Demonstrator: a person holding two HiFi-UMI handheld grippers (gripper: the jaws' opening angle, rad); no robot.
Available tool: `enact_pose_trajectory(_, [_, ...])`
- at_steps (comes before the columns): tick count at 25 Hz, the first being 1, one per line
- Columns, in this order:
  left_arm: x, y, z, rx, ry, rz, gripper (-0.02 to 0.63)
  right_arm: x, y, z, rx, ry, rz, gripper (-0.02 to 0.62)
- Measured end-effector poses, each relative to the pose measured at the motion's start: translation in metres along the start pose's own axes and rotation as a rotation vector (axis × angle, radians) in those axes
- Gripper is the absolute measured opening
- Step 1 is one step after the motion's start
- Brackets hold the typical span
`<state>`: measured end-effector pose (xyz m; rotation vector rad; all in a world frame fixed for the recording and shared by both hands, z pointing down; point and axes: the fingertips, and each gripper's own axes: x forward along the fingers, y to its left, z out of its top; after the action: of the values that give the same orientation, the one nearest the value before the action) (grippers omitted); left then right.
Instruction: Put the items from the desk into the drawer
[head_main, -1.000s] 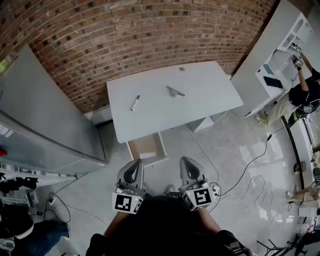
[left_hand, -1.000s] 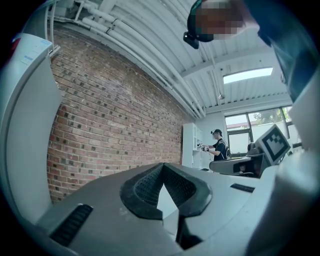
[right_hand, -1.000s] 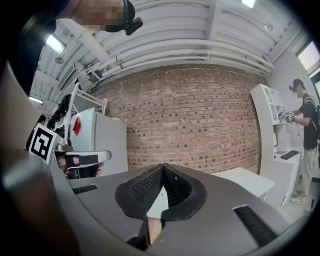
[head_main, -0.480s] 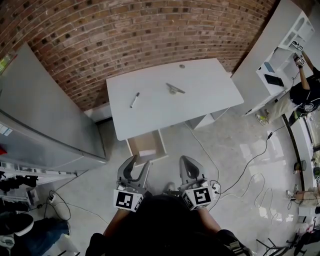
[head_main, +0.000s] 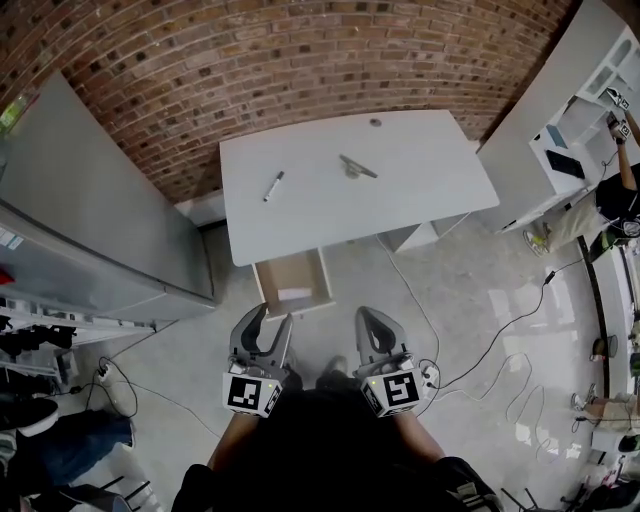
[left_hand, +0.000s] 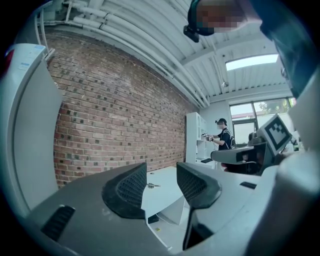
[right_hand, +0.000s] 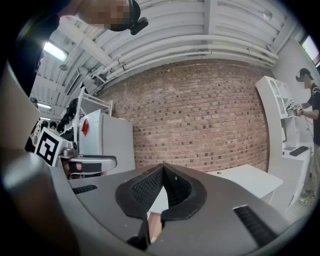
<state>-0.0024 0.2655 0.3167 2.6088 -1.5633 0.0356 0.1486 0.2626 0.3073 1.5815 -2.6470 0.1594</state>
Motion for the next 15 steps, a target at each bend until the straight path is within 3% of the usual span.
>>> enact_pose_trajectory(9, [0.006,-0.012,-0.005,0.011,0.017,0.098,0.165,0.004,-0.016,-0.006,0.027,-0.008,0.106,-0.003])
enact_pose_trajectory(15, [0.019,0.005,-0.009,0.003,0.028,0.121,0.166,0.025,-0.022,-0.005,0.024,-0.006,0.123,-0.003])
